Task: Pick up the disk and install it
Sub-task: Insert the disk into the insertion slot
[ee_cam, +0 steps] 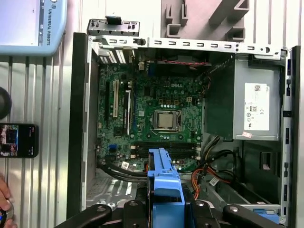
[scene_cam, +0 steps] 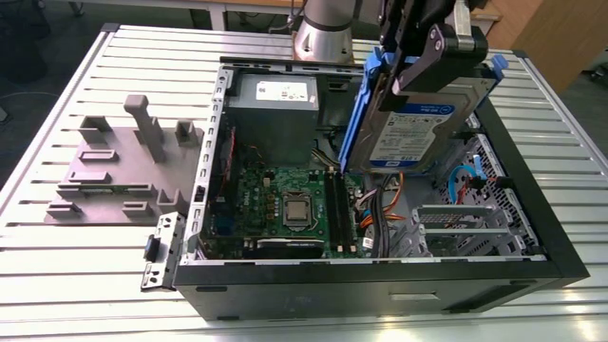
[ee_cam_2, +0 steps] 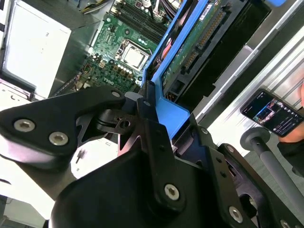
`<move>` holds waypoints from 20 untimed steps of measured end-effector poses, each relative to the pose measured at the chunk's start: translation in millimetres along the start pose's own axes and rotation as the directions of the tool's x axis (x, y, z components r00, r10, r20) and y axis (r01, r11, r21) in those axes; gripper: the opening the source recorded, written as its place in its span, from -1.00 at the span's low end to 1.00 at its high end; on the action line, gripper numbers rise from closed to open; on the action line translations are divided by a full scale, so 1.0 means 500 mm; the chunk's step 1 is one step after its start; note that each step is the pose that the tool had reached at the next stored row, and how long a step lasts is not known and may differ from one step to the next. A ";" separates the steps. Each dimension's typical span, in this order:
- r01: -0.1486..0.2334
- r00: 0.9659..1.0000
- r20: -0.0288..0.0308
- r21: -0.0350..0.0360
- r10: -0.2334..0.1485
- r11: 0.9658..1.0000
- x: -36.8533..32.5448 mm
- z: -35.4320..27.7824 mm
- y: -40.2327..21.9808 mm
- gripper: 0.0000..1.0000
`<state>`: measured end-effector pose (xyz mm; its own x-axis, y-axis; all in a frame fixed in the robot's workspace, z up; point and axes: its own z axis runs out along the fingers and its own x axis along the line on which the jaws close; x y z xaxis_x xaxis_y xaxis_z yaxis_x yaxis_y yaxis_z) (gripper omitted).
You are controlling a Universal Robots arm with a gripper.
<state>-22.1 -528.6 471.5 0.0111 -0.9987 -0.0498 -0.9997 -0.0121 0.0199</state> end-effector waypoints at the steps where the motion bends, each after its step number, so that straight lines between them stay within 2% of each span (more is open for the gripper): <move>1: 0.000 1.000 0.000 0.000 0.000 1.000 0.003 0.000 0.000 -0.26; 6: 0.000 1.000 0.000 0.000 0.000 1.000 0.008 0.001 0.000 -0.26; 8: 0.000 1.000 0.000 0.000 0.000 1.000 0.015 0.001 0.000 -0.26; 16: 0.000 1.000 0.000 0.000 0.000 1.000 0.015 0.001 0.000 -0.26; 20: 0.000 1.000 -0.001 0.000 0.000 1.000 0.020 0.001 -0.001 -0.26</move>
<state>-21.4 -538.3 470.5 0.0113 -0.9987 -0.0492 -0.9997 -0.0123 0.0199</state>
